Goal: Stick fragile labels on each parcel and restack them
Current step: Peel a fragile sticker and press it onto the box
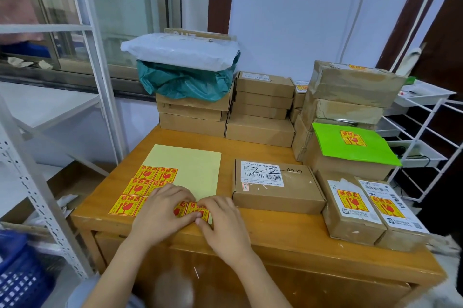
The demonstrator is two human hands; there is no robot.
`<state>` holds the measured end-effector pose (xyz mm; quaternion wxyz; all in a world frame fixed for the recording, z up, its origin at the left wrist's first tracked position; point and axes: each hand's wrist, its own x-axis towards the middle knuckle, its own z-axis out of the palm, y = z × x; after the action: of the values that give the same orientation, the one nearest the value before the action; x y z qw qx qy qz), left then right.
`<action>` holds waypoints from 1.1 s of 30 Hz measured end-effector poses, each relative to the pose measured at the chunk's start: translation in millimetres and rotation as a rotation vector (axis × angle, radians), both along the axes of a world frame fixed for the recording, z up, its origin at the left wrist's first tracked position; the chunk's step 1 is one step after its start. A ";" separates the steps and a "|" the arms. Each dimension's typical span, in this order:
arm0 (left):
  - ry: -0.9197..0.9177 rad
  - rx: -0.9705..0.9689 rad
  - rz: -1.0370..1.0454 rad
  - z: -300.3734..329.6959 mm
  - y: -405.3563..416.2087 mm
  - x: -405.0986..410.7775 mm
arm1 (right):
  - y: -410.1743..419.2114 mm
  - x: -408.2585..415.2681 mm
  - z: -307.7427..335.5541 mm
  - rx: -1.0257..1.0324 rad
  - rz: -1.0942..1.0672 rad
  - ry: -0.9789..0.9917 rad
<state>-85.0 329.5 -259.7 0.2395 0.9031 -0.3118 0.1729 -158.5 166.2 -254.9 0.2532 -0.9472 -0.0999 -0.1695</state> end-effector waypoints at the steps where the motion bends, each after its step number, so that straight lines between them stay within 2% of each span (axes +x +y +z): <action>1: 0.006 0.004 0.000 0.0 0.1 0.1 | 0.1 0.2 -0.3 -0.002 0.001 -0.002; 9: 0.037 0.028 0.011 0.7 -0.2 0.6 | 0.1 0.7 -1.2 -0.006 -0.003 0.012; 33: 0.132 0.084 0.062 9.9 -2.2 -3.8 | -8.4 -0.8 9.0 0.311 0.018 0.136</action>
<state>-88.8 327.3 -249.8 0.2159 0.9309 -0.2745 0.1070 -159.3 157.8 -245.9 0.4044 -0.9049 -0.0636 -0.1163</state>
